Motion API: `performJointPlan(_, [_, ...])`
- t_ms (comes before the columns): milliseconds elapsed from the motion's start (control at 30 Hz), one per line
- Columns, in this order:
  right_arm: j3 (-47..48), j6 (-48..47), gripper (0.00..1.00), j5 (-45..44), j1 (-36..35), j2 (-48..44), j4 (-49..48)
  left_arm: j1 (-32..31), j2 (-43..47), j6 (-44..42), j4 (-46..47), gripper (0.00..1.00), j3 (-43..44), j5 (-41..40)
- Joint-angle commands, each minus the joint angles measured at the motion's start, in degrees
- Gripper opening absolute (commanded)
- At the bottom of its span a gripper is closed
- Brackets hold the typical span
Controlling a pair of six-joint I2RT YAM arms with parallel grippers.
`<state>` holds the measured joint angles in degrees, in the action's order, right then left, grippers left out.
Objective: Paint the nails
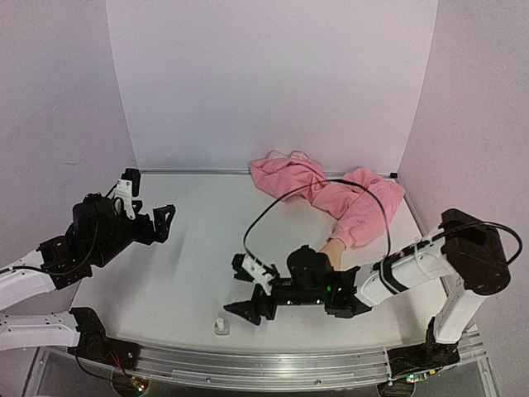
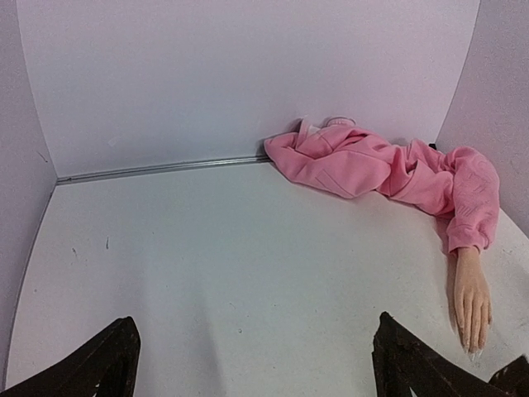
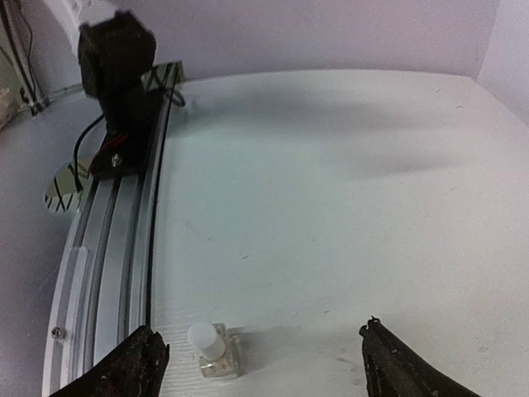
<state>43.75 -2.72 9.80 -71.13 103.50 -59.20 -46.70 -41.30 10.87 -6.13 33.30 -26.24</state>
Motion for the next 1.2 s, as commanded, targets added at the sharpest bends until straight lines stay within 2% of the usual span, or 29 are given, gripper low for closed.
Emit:
performJointPlan(0, [-2.80, 8.81, 0.87, -3.94, 8.84, -10.32, -2.92, 4.93, -1.24, 0.79, 0.97, 1.00, 2.52, 4.21])
performJointPlan(100, [-5.97, 16.52, 0.88, -7.42, 20.62, -15.89, -0.19, 12.83, -1.80, 0.27, 0.45, 0.99, 2.71, 9.76])
performJointPlan(200, [-7.97, 20.84, 0.93, -10.95, 31.80, -20.88, 5.58, 23.08, -2.32, 0.95, 0.24, 0.99, 3.29, 18.37])
performJointPlan(267, [-9.15, 22.71, 0.95, -11.80, 39.66, -24.89, 9.26, 27.77, -2.40, 0.98, 0.24, 0.99, 3.71, 20.91])
performJointPlan(433, [-9.52, 22.80, 0.98, -15.06, 56.06, -33.15, 21.41, 34.12, -1.19, -1.36, 0.58, 1.00, 4.03, 18.30])
performJointPlan(500, [-11.61, 21.63, 0.98, -17.37, 59.87, -36.61, 23.51, 35.09, -1.00, -1.13, 1.31, 1.00, 1.93, 16.51])
performJointPlan(600, [-15.02, 20.43, 0.98, -23.98, 60.75, -43.26, 25.33, 35.09, 2.15, -1.18, 5.30, 1.00, -4.00, 15.39])
performJointPlan(700, [-16.67, 19.86, 0.98, -25.03, 60.70, -47.95, 25.60, 35.11, 6.32, -1.69, 9.82, 0.99, -8.28, 16.08])
performJointPlan(1000, [-13.89, 19.26, 0.98, -21.00, 60.73, -46.90, 23.87, 35.10, 4.50, -2.74, 10.27, 1.00, -6.04, 17.05])
performJointPlan(1167, [-17.35, 18.01, 0.98, -20.00, 60.70, -52.97, 21.41, 35.14, 4.24, -2.35, 10.26, 0.99, -6.17, 17.10])
